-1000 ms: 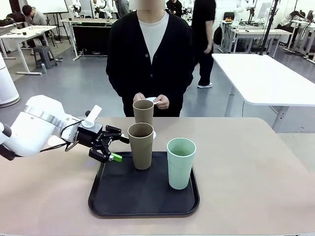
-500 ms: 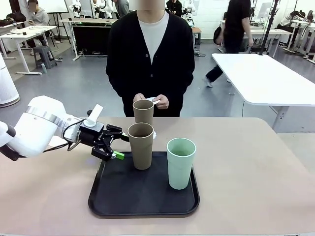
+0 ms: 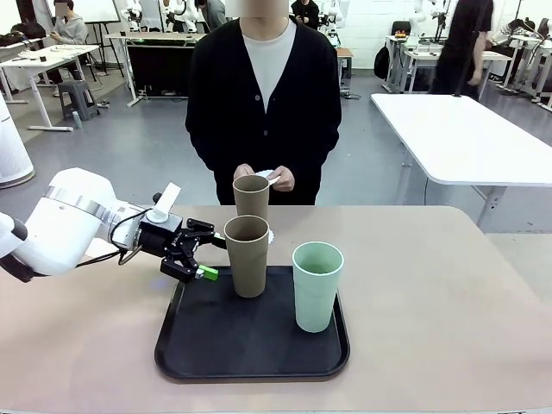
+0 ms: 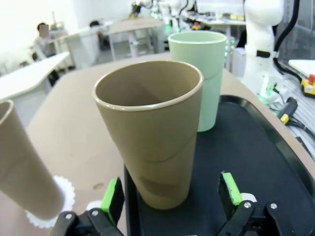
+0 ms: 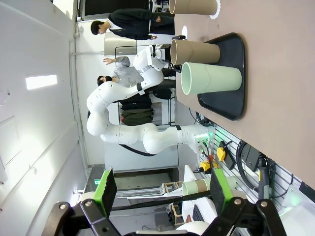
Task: Place coasters on the table and set cups on them.
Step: Take one Reusable plastic cup from the Flat Tray and place it on a coaster set by the human.
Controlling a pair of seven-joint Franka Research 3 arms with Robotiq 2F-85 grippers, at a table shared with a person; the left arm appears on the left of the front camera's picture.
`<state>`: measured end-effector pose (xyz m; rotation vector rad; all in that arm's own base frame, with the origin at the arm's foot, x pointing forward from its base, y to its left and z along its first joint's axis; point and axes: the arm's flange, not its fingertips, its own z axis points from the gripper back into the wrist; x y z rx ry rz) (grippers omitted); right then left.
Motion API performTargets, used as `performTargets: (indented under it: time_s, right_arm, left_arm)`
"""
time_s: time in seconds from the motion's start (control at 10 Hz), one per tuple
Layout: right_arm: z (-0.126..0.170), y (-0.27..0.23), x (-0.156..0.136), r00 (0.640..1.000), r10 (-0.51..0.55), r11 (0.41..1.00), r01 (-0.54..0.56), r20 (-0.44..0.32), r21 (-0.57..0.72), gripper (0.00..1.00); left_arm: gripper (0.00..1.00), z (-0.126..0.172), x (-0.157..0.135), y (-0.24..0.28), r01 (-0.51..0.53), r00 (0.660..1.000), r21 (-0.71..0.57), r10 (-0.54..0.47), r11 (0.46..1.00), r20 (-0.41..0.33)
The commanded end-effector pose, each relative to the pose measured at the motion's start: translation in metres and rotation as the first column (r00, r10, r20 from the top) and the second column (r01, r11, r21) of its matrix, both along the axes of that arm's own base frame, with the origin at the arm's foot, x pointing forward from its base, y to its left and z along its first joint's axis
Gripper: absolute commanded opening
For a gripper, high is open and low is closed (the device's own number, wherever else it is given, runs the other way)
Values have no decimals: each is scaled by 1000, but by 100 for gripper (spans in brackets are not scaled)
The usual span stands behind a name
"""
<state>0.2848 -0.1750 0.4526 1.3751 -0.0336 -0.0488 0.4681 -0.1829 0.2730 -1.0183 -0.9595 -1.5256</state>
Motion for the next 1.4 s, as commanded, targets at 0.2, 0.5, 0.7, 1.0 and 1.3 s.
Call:
performTargets:
  time_s: [0.2, 0.5, 0.7, 1.0, 1.3]
  right_arm:
    - [0, -1, 0, 1000, 1, 1000, -1, 5, 7, 100]
    - [0, -1, 0, 1000, 1, 1000, -1, 5, 7, 100]
    - [0, -1, 0, 1000, 1, 1000, -1, 5, 7, 100]
    - [0, -1, 0, 1000, 1, 1000, -1, 5, 7, 100]
    - [0, -1, 0, 1000, 1, 1000, -1, 5, 7, 100]
  left_arm:
    - [100, -9, 5, 0, -83, 996, -48, 84, 995, 24]
    - [100, -15, 2, -4, -70, 997, -97, 71, 993, 3]
    - [100, -24, 1, -8, -44, 999, -96, 42, 994, -24]
    - [100, -29, 0, -12, -37, 999, -98, 35, 995, -25]
    - [100, -31, 3, -13, -48, 999, -99, 46, 994, -22]
